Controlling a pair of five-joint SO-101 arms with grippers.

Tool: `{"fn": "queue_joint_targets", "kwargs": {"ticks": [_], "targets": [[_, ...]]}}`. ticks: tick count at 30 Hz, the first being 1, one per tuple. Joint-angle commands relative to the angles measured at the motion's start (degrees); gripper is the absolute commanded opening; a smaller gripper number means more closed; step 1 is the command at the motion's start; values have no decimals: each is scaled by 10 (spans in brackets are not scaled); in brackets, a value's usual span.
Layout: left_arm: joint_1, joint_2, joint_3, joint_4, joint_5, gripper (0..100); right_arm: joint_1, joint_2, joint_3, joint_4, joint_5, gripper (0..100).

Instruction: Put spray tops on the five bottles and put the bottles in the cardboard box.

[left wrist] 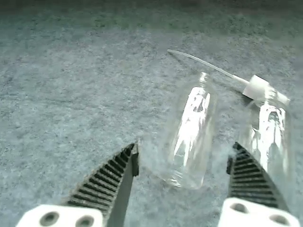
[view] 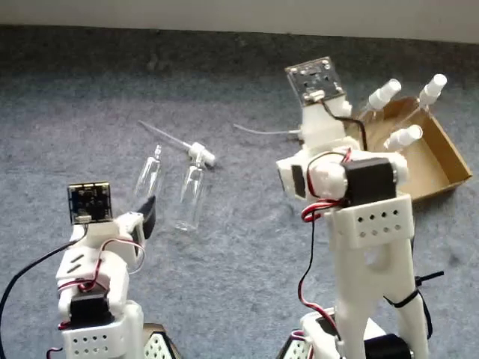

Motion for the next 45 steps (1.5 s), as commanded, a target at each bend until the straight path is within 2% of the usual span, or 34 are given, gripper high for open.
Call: {"fn": "queue_joint_targets", "kwargs": {"ticks": [1, 7, 13, 17, 20, 24, 29, 35, 45], "targets": [[-49, 0, -28, -42, -4, 274, -67, -15, -27, -5, -61, 260], [-48, 0, -27, -41, -4, 274, -150, -15, 15, -103, -150, 260], [-50, 0, -28, -41, -4, 274, -165, -13, 131, -227, -157, 260], [-51, 0, -28, -42, -4, 274, -165, 26, 172, -256, -158, 260], [-51, 0, -28, -43, -4, 274, -166, 80, 134, -259, -162, 260], [-51, 0, -28, -43, -4, 274, -165, 150, 71, -258, -228, 260], [-66, 0, -27, -44, -4, 274, -182, 214, 22, -264, -265, 260], [-67, 0, -27, -44, -4, 274, -206, 284, -11, -311, -366, 260], [-66, 0, -27, -44, -4, 274, -235, 376, -14, -374, -368, 262]]}}
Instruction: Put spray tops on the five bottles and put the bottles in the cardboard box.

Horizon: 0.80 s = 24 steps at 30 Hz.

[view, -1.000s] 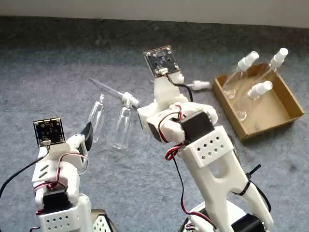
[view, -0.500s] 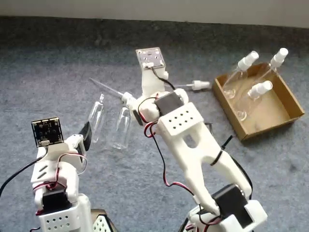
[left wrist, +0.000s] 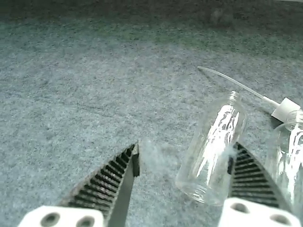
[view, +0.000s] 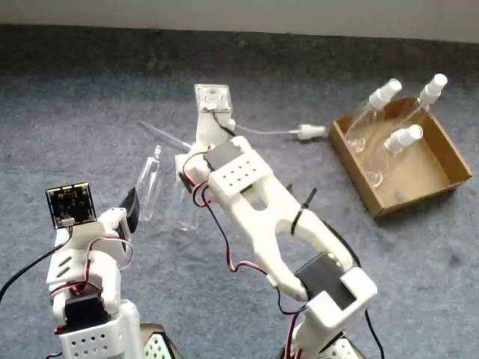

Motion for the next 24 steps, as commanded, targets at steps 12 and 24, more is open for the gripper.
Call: {"fn": "queue_joint_targets", "kwargs": {"ticks": [12, 24], "targets": [[-4, 0, -26, -12, -4, 274, -25, 118, -34, -29, -2, 413], [-3, 0, -13, -31, -4, 274, 45, 167, -31, -26, -2, 194]]}}
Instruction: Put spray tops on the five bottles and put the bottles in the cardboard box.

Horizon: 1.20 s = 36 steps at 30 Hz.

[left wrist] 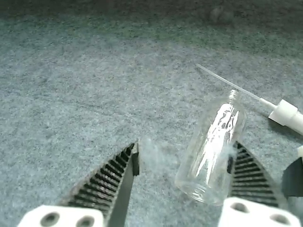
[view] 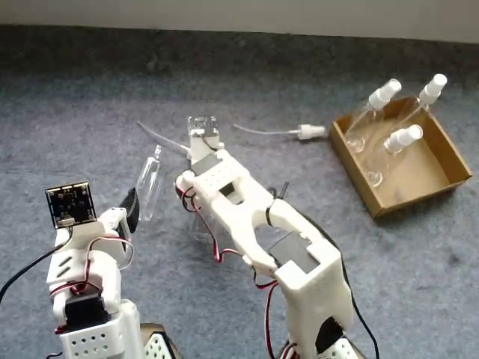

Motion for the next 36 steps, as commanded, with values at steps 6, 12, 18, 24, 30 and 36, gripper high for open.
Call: {"fn": "queue_joint_targets", "kwargs": {"ticks": [6, 12, 18, 24, 30, 36], "targets": [[-3, 0, 1, -47, -4, 274, 77, -3, -15, 89, 65, 193], [-3, 0, 1, -47, -4, 274, 99, -32, -16, 149, 180, 190], [-3, 0, 1, -47, -4, 274, 147, -143, -15, 194, 300, 190], [-3, 0, 1, -47, -4, 274, 189, -275, -9, 247, 398, 190], [-3, 0, 1, -46, -4, 274, 219, -350, 107, 216, 434, 190], [-3, 0, 2, -46, -4, 274, 247, -469, 198, 184, 438, 190]]}}
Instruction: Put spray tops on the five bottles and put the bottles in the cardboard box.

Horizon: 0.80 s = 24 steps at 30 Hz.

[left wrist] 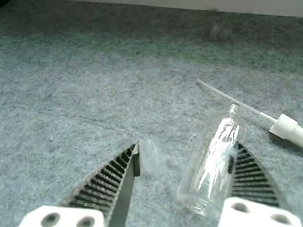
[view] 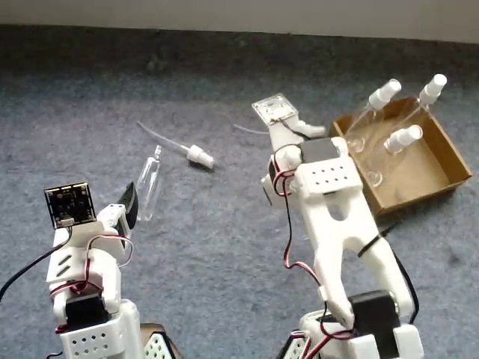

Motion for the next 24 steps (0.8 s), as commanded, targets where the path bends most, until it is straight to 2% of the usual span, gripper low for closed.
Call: {"fn": "queue_joint_targets", "kwargs": {"ticks": [1, 6, 13, 19, 24], "targets": [[-3, 0, -2, -10, -4, 274, 8, -104, 25, -15, 7, 190], [15, 0, -2, -10, -7, 274, -4, -175, 124, -69, 4, 191], [23, 0, -2, -9, -7, 274, -18, -178, 299, -282, 6, 192], [24, 0, -2, -9, -7, 274, -17, -175, 334, -298, 6, 192], [24, 0, -2, -9, -7, 274, -19, -101, 255, -285, 4, 192]]}}
